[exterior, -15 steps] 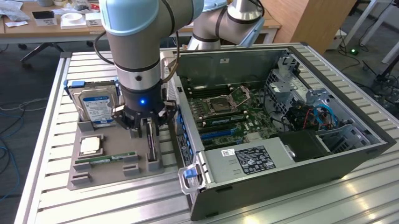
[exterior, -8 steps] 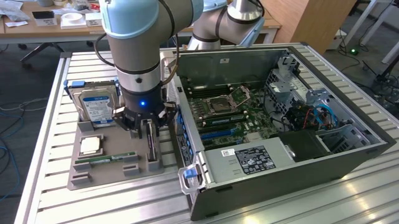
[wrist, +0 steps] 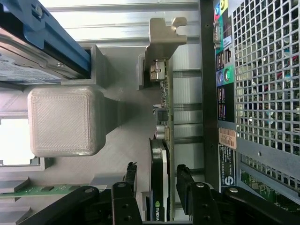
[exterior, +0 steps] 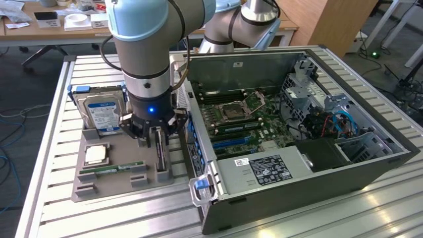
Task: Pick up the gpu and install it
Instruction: 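Pick up the gpu and move the gpu toward the slot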
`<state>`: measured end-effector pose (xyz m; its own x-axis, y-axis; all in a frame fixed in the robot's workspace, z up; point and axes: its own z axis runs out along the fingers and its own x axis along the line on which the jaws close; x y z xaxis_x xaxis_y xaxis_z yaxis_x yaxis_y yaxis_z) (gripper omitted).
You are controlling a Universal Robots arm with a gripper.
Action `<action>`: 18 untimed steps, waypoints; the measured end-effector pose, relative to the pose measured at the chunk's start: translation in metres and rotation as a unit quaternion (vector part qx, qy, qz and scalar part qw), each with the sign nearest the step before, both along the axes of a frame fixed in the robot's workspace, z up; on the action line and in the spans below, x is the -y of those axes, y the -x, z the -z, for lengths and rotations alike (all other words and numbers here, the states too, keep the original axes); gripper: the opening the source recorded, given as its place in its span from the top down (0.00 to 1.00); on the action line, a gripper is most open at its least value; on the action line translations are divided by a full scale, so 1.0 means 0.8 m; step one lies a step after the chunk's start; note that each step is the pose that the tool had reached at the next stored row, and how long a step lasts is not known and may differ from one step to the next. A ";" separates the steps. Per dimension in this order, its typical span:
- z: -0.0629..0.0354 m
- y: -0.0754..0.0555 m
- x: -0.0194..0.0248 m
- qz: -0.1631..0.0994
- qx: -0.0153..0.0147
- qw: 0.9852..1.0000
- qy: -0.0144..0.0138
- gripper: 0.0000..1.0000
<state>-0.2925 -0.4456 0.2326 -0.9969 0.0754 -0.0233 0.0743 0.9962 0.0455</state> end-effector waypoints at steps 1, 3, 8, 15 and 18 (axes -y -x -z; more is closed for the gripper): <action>0.000 0.000 0.0000 0.000 0.000 1.000 0.000 0.53; 0.000 0.000 0.0000 0.000 0.000 1.000 0.000 0.53; 0.000 -0.002 0.0000 0.000 0.000 1.000 0.000 0.53; 0.000 -0.002 0.0000 0.000 0.000 1.000 0.000 0.53; 0.000 -0.002 0.0000 0.000 0.000 1.000 0.000 0.54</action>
<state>-0.2910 -0.4456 0.2327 -0.9969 0.0753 -0.0233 0.0742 0.9962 0.0454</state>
